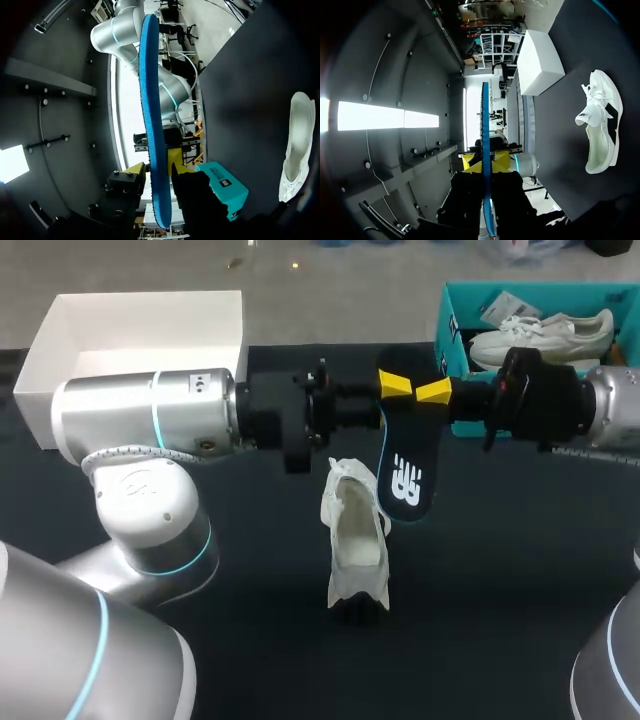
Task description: Take the shoe out of the shoebox, open the shoe tongue, remove and reinsert the insole, then place the shoe into the shoebox
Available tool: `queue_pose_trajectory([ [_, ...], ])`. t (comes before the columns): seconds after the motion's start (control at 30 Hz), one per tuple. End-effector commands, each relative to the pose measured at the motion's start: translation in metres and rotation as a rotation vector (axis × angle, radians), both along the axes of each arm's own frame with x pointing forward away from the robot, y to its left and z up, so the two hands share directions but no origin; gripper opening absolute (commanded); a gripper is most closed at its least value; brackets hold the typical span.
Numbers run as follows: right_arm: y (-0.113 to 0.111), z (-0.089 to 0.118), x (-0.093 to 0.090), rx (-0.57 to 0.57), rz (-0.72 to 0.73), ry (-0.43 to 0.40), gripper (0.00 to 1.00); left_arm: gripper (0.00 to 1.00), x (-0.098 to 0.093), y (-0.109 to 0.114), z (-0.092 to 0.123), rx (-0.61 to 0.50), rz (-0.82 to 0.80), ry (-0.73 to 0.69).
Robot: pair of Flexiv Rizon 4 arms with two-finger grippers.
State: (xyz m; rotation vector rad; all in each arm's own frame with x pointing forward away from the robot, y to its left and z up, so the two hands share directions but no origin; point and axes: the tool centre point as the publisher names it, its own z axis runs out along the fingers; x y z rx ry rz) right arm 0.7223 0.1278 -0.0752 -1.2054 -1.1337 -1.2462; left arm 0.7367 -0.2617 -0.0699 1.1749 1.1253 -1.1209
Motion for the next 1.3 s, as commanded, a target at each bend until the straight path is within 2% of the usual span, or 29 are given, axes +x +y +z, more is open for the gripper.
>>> queue_pose_trajectory([
  [0.03, 0.002, 0.001, -0.001, -0.002, 0.0, -0.002, 0.0, 0.09, -0.003, 0.0, -0.001, -0.001, 0.006, 0.0],
  [0.07, 0.002, 0.001, -0.001, -0.002, 0.001, -0.002, 0.0, 0.0, -0.003, 0.0, -0.001, -0.002, 0.006, 0.0],
  [0.3, 0.004, 0.002, -0.003, -0.014, 0.013, -0.021, 0.0, 0.0, -0.005, 0.001, -0.002, -0.004, 0.011, 0.009],
  [0.33, 0.004, 0.003, -0.004, -0.026, 0.018, -0.03, 0.35, 0.0, -0.006, 0.001, -0.002, -0.003, 0.013, 0.013],
  [0.37, 0.004, 0.004, -0.004, -0.047, 0.014, -0.045, 1.0, 0.0, -0.006, 0.002, -0.003, 0.001, 0.015, 0.017],
  [0.47, -0.007, 0.0, -0.006, -0.116, 0.002, -0.082, 1.0, 0.0, -0.009, 0.009, -0.006, 0.015, 0.022, 0.025],
  [0.6, -0.035, -0.015, -0.006, -0.195, -0.042, -0.062, 1.0, 0.0, -0.013, 0.021, -0.009, 0.035, 0.034, 0.043],
  [0.63, -0.046, -0.022, -0.005, -0.322, -0.066, -0.046, 1.0, 0.0, -0.014, 0.026, -0.011, 0.04, 0.038, 0.048],
  [1.17, -0.046, -0.022, -0.005, -0.322, -0.066, -0.046, 1.0, 0.0, -0.015, 0.039, -0.013, 0.054, 0.097, 0.107],
  [1.27, -0.055, -0.048, -0.012, -0.433, -0.016, -0.127, 1.0, 0.0, -0.014, 0.042, -0.012, 0.048, 0.109, 0.112],
  [1.3, -0.061, -0.056, -0.014, -0.47, -0.015, -0.132, 1.0, 0.0, -0.014, 0.042, -0.012, 0.047, 0.111, 0.113],
])
